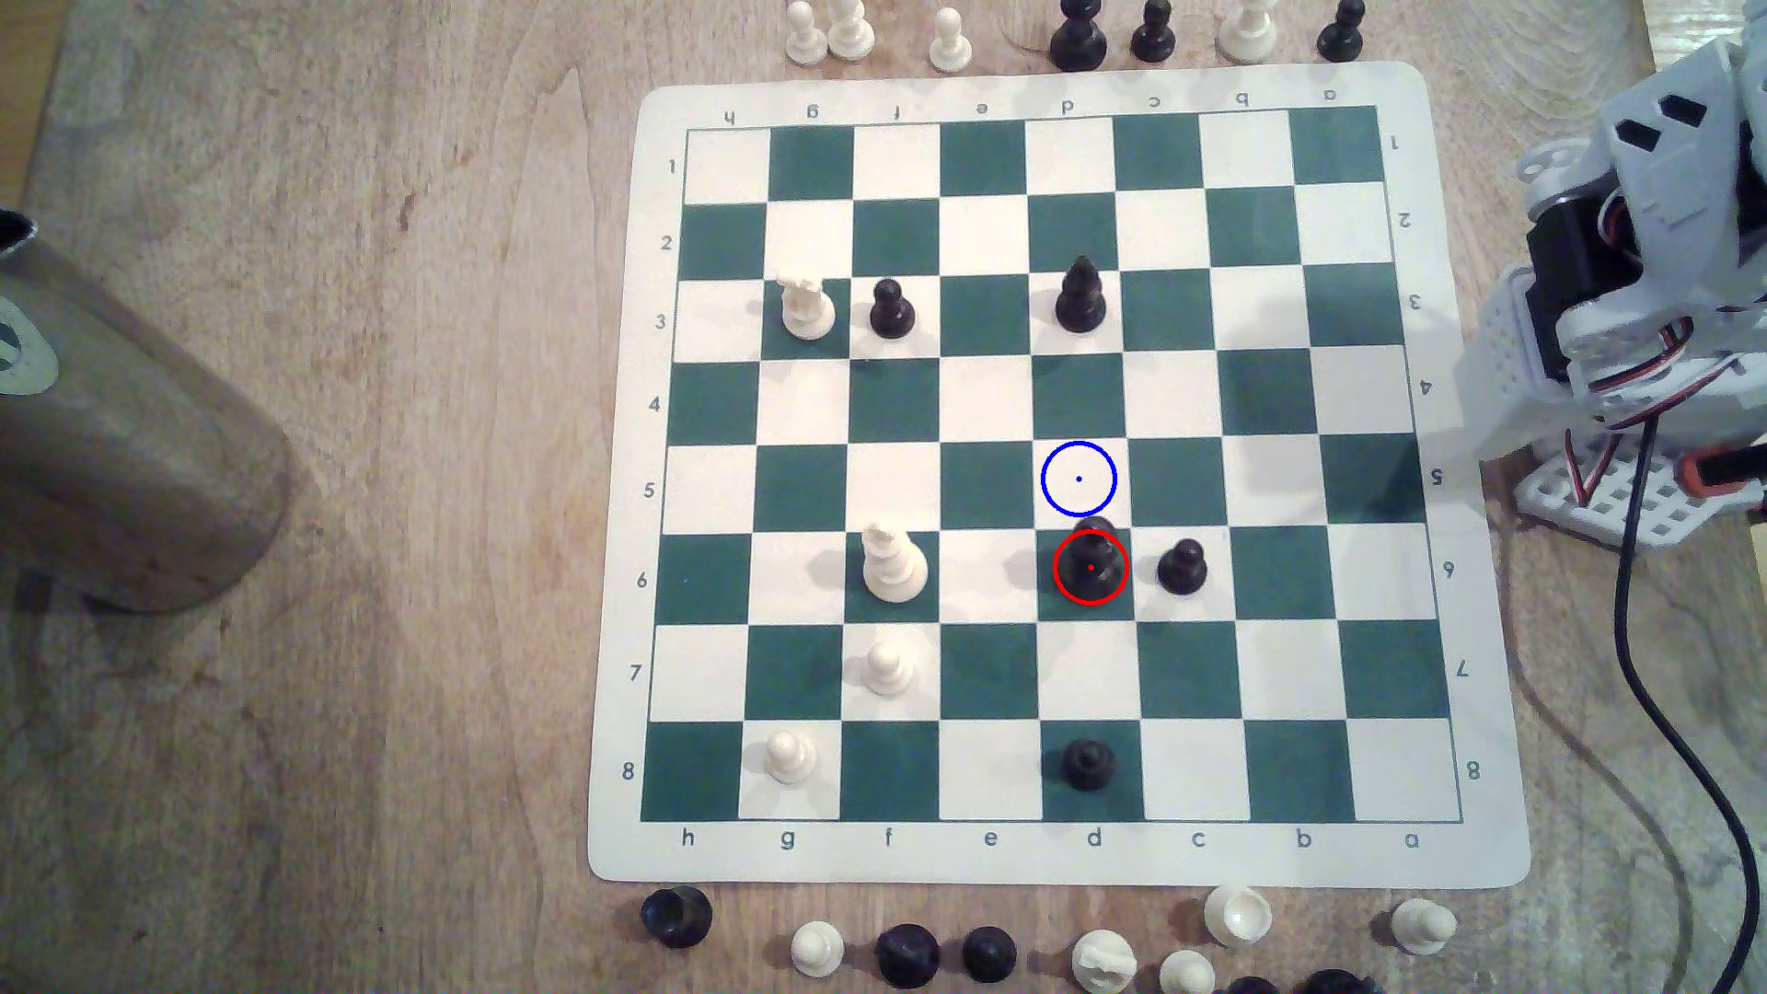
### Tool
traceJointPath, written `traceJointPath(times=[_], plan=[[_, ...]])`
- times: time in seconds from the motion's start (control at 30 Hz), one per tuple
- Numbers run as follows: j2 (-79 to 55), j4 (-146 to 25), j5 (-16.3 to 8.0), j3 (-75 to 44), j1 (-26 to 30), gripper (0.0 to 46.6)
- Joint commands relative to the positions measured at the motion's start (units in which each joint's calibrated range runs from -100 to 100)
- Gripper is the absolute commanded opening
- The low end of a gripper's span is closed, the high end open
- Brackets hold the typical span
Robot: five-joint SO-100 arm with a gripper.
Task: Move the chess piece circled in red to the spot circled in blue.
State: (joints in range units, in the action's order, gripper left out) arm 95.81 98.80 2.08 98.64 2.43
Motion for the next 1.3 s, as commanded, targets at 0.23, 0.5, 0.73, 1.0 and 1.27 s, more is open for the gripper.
traceJointPath(times=[0.23,0.5,0.73,1.0,1.27], plan=[[-0.1,-45.1,-0.4,-8.1,6.4,0.2],[-0.1,-90.2,-0.6,-25.0,5.5,0.2],[-0.1,-120.8,-1.6,-34.1,2.7,0.2],[-0.1,-136.1,-1.6,-34.0,-0.2,0.2],[-8.5,-155.7,-1.0,-39.9,2.6,1.4]])
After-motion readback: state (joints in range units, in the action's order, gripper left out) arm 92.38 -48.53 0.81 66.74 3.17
